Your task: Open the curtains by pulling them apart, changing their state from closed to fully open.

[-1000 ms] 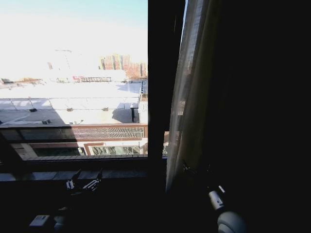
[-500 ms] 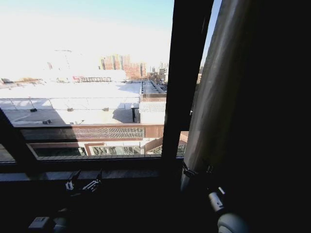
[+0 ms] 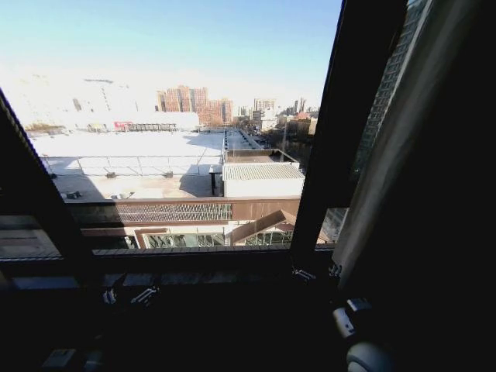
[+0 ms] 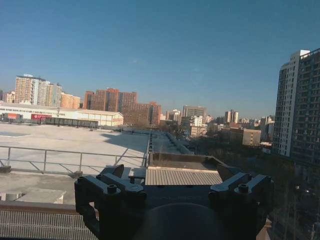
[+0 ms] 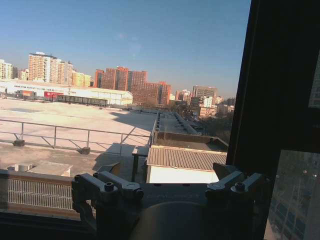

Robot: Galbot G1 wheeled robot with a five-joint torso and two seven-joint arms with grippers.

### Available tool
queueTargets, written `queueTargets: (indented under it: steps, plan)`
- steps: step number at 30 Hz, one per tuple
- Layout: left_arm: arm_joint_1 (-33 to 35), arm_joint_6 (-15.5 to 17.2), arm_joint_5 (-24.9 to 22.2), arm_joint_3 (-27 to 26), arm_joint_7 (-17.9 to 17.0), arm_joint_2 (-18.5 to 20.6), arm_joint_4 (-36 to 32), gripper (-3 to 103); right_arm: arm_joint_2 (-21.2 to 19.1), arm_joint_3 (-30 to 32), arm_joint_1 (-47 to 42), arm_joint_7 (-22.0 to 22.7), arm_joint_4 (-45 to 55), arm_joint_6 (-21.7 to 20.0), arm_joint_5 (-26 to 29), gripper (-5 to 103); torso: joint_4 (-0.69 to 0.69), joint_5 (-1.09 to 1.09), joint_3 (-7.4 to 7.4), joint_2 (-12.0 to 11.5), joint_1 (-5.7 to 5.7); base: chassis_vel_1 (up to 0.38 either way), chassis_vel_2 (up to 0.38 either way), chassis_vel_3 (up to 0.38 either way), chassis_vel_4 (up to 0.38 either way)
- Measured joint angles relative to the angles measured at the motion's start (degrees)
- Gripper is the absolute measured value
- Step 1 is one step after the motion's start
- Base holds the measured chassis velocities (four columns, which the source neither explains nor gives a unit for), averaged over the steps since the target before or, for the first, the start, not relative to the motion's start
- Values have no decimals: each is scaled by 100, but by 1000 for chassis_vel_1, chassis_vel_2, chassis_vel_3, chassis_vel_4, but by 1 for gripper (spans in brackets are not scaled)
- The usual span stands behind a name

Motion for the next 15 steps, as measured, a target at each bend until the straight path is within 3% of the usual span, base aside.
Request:
queueTargets:
  steps: [15]
  plan:
    - [96, -37, 14, 15, 14, -2, -99, 100, 97, -31, -161, -23, 59, 30, -145, 100, 0, -1, -1, 1, -1, 355, 348, -353, -350]
